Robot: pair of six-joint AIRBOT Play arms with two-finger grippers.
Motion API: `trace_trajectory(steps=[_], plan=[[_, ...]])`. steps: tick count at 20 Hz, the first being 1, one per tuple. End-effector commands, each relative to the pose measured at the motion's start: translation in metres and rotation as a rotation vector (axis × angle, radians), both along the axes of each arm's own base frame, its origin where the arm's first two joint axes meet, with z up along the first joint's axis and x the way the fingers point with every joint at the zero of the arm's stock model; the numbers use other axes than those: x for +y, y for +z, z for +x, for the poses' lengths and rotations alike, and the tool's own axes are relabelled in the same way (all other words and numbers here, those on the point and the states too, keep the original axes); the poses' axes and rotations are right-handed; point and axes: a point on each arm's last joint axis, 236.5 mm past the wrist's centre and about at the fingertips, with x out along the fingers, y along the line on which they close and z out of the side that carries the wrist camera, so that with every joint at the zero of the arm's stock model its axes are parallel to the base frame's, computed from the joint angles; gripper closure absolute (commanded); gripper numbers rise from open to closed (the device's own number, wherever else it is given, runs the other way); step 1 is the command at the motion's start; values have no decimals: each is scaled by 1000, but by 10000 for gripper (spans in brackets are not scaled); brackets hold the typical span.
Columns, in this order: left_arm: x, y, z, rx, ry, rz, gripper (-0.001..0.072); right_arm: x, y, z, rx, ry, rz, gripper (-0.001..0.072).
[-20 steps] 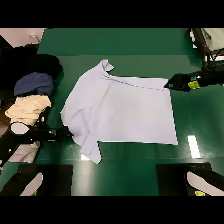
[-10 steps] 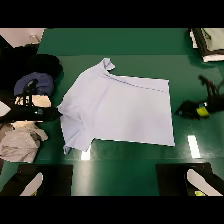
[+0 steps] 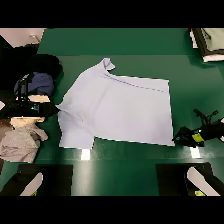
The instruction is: Fold the shirts.
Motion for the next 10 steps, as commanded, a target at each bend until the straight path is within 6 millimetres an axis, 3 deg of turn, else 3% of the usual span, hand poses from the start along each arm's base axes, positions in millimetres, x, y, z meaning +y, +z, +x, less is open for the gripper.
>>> trace_trajectory(steps=[1, 4, 6, 7, 9, 10], plan=[[0, 1, 0, 0, -1, 0, 684, 9, -12, -1, 11, -23, 46, 338], [0, 1, 0, 1, -1, 0, 684, 13, -16, -2, 14, 21, 33, 435], [0, 1, 0, 1, -1, 0, 684, 21, -18, 0, -1, 78, 21, 580], [0, 1, 0, 1, -1, 0, 685, 26, -18, 1, -11, 114, 13, 695], [1, 6, 4, -19, 6, 2, 684, 33, -10, 11, -48, 187, 1, 697], [2, 17, 12, -52, 15, 2, 685, 36, 4, 26, -98, 221, -11, 697]])
